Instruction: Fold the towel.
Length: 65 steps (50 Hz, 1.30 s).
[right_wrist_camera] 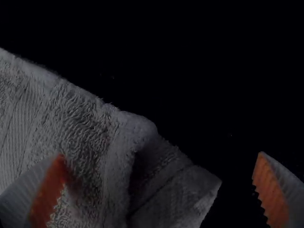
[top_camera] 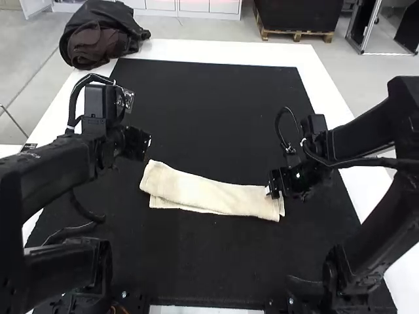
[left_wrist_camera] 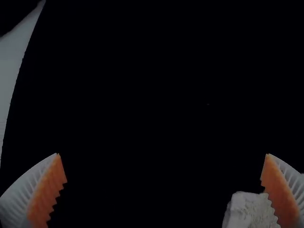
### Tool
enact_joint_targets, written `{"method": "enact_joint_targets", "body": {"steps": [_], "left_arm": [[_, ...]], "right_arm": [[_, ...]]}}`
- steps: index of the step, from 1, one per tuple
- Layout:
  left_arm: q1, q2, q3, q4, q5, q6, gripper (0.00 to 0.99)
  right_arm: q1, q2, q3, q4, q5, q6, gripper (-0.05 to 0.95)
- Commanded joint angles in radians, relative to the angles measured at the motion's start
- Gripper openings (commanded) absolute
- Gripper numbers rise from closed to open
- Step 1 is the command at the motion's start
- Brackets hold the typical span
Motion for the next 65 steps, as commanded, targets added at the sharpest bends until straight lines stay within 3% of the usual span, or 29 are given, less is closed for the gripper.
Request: {"method": "enact_joint_targets", "body": {"steps": [1, 18, 20, 24, 29, 30, 32, 43, 65], "left_arm": [[0.006, -0.019, 0.029, 0.003, -0.007, -0.006, 0.957], [0.006, -0.034, 0.029, 0.000, -0.005, -0.005, 0.957], [0.006, -0.039, 0.028, 0.000, -0.005, -0.006, 0.957], [0.006, -0.045, 0.025, 0.000, -0.005, -0.006, 0.957], [0.007, -0.048, 0.022, 0.000, -0.004, -0.006, 0.957], [0.006, -0.048, 0.022, 0.000, -0.002, -0.005, 0.957], [0.006, -0.047, 0.020, -0.001, 0.001, -0.005, 0.957], [0.009, -0.048, 0.018, 0.000, 0.001, -0.005, 0.956], [0.009, -0.048, 0.000, 0.000, -0.001, -0.006, 0.951]], "right_arm": [[0.013, 0.017, -0.018, 0.016, 0.019, 0.008, 0.90], [0.013, 0.046, -0.029, 0.039, 0.019, 0.008, 0.87], [0.013, 0.049, -0.031, 0.041, 0.019, 0.007, 0.78], [0.013, 0.050, -0.034, 0.050, 0.019, -0.004, 0.32], [0.015, 0.050, -0.034, 0.050, 0.018, -0.013, 0.25], [0.015, 0.050, -0.032, 0.050, 0.018, -0.011, 0.20], [0.015, 0.052, -0.028, 0.051, 0.015, -0.007, -0.02], [0.012, 0.044, -0.012, 0.044, 0.016, -0.021, -0.02], [-0.011, -0.137, 0.086, -0.147, -0.059, 0.055, -0.02]]}}
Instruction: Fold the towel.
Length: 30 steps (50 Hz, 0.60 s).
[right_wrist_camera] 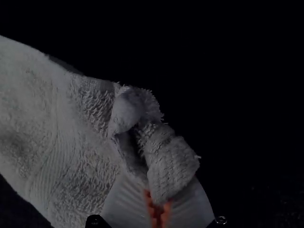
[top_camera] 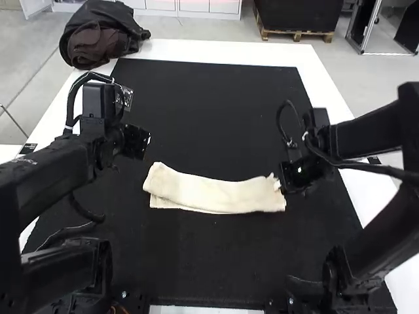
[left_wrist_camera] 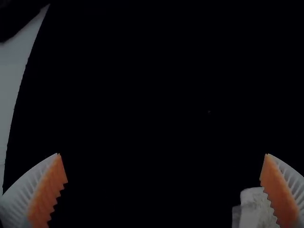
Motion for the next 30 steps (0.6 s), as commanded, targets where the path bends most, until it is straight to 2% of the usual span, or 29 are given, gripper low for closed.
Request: {"method": "enact_joint_targets", "body": {"steps": [1, 6, 13, 21, 30], "left_arm": [[0.009, -0.014, 0.000, 0.006, -0.001, -0.006, 0.951], [0.009, -0.014, -0.009, 0.008, -0.001, -0.008, 0.951], [0.009, -0.014, -0.024, 0.013, -0.002, -0.006, 0.951], [0.010, -0.014, -0.032, 0.022, -0.006, -0.008, 0.951], [0.010, -0.008, -0.035, 0.036, -0.009, -0.008, 0.951]], "right_arm": [[-0.013, -0.065, 0.046, -0.044, -0.049, 0.040, -0.02], [-0.004, -0.091, 0.066, -0.102, -0.087, 0.060, -0.02], [0.014, -0.100, 0.098, -0.140, -0.144, 0.103, -0.02], [0.077, -0.096, 0.116, -0.142, -0.170, 0.152, -0.02], [0.209, -0.082, 0.118, -0.106, -0.184, 0.228, -0.02]]}}
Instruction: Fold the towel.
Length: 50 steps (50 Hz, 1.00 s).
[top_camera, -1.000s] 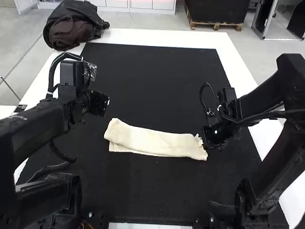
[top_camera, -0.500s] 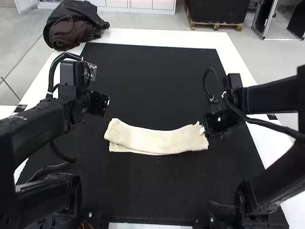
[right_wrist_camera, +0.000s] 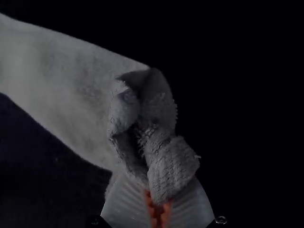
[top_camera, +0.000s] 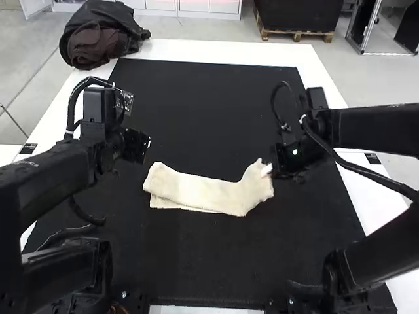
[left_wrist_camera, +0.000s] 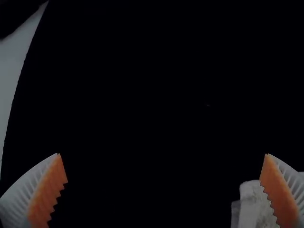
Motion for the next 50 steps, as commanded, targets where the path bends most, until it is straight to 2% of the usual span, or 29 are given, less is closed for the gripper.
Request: {"method": "enact_joint_targets", "body": {"steps": [1, 12, 34, 50], "left_arm": [[0.009, -0.008, -0.007, 0.012, -0.008, -0.008, 0.951], [0.010, -0.003, -0.007, 0.013, -0.013, -0.008, 0.951], [0.010, -0.003, -0.025, 0.039, -0.017, -0.011, 0.951], [0.010, -0.003, -0.020, 0.043, -0.024, -0.054, 0.951]], "right_arm": [[0.092, 0.004, 0.026, 0.034, -0.039, 0.086, -0.02], [0.210, 0.057, 0.059, 0.121, -0.065, 0.170, -0.02], [0.351, 0.266, 0.212, 0.238, -0.065, 0.192, -0.02], [0.444, 0.382, 0.296, 0.295, -0.065, 0.208, -0.02]]}}
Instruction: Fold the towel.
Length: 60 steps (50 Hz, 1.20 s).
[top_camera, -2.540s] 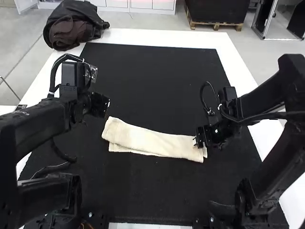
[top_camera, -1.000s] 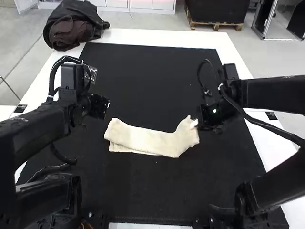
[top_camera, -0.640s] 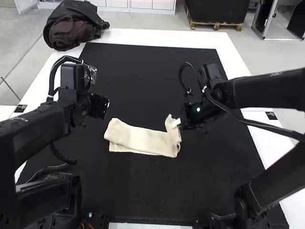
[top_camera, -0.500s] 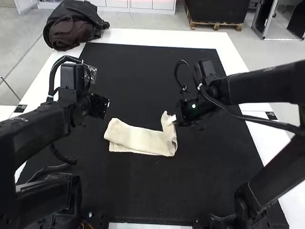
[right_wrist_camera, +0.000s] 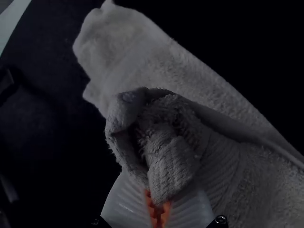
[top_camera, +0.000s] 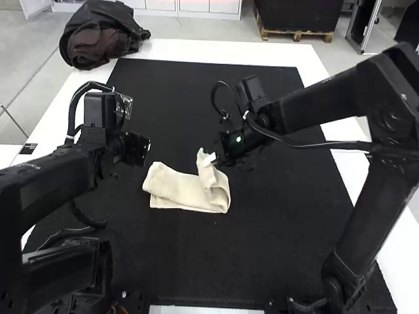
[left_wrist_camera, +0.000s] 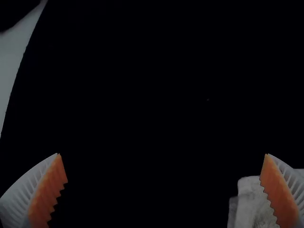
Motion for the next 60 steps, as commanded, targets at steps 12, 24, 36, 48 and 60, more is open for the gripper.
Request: {"method": "enact_joint_targets", "body": {"steps": [12, 24, 36, 48, 60], "left_arm": [[0.011, -0.003, 0.004, 0.030, -0.054, -0.029, 0.951], [0.031, -0.003, 0.004, 0.047, -0.082, -0.029, 0.951], [0.115, -0.003, -0.006, 0.057, -0.080, -0.021, 0.951], [0.189, -0.005, -0.019, 0.060, -0.064, 0.025, 0.951], [0.231, -0.003, -0.022, 0.065, -0.050, 0.045, 0.951]], "right_arm": [[0.078, 0.109, 0.123, 0.043, -0.018, 0.022, -0.02], [0.105, 0.195, 0.215, 0.045, -0.020, 0.022, -0.02], [0.142, 0.269, 0.298, 0.045, -0.020, 0.024, -0.02], [0.176, 0.339, 0.376, 0.045, -0.021, 0.024, -0.02], [0.194, 0.400, 0.445, 0.045, -0.026, 0.025, -0.02]]}}
